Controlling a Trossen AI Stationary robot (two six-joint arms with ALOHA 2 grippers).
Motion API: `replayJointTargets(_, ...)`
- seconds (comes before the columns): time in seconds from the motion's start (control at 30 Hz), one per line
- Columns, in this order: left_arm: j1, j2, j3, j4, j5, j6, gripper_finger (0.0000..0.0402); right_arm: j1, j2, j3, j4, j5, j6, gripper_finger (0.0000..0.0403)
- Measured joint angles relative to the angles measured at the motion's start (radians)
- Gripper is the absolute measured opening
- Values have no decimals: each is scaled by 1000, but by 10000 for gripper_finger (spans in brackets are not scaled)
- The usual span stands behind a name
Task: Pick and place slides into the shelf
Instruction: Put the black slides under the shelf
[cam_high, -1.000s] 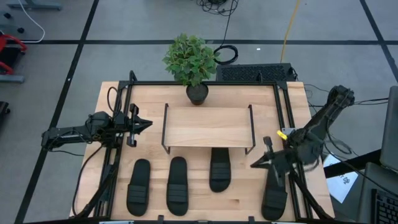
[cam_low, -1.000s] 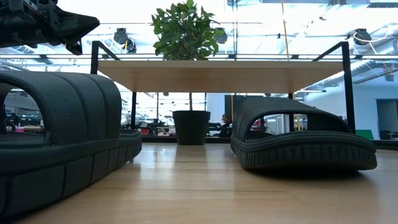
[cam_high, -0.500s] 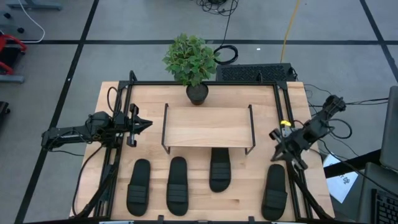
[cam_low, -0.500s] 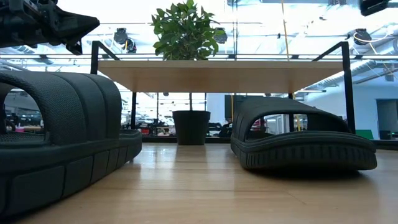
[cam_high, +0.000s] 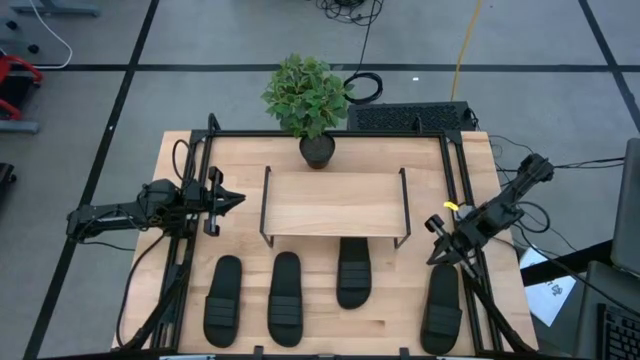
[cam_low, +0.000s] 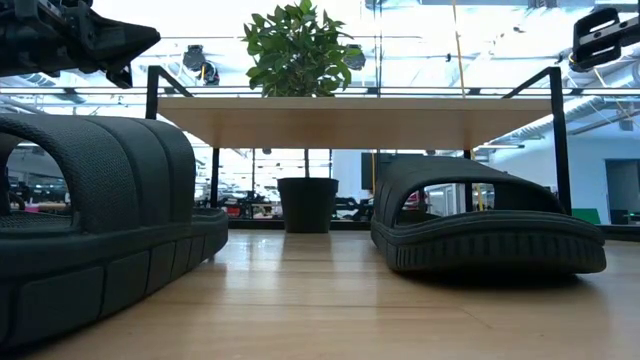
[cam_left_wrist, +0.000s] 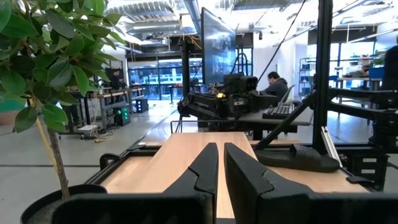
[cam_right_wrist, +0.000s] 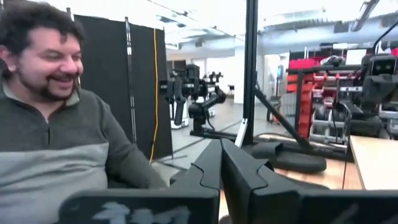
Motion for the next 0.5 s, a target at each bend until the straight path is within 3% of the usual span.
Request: replayJointTargets(0.5,0,0,0,0,0,0,31,0,0,-11,-46,-3,4,0)
